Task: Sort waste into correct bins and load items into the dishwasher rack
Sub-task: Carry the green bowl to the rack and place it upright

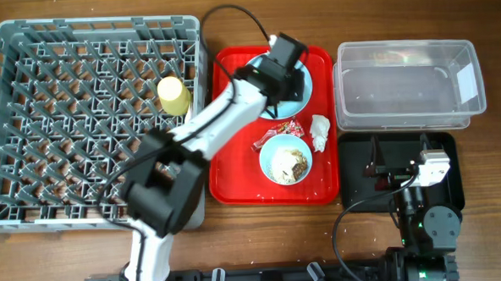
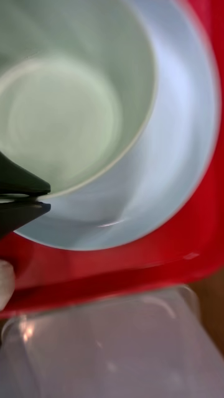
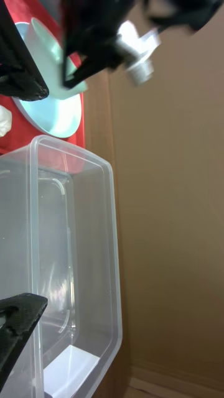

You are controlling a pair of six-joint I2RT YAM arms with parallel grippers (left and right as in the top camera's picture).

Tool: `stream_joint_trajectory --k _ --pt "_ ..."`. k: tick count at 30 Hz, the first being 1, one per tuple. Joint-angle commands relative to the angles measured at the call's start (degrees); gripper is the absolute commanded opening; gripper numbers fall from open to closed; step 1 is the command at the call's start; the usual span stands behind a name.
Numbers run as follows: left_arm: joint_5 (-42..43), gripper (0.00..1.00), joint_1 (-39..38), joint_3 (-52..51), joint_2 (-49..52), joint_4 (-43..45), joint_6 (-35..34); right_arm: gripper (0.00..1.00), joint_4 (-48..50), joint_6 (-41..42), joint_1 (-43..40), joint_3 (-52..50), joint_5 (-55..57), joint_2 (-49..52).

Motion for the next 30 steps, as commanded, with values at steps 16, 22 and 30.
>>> stream_joint_trajectory --k 16,22,30 --pt "58.18 0.04 40.28 -5.62 -32.06 -60.89 43.32 1.00 0.17 0.00 -0.22 -0.07 0.20 -0.26" --pt "73.55 0.04 51.21 -25.99 -32.06 -50.42 47.65 1.00 0.17 0.00 -0.22 -0.07 0.20 -0.26" --pt "76.67 0.04 71.08 -41.81 -30.34 -40.48 44.54 1.00 0.17 0.00 -0.22 -0.07 0.20 -0.26"
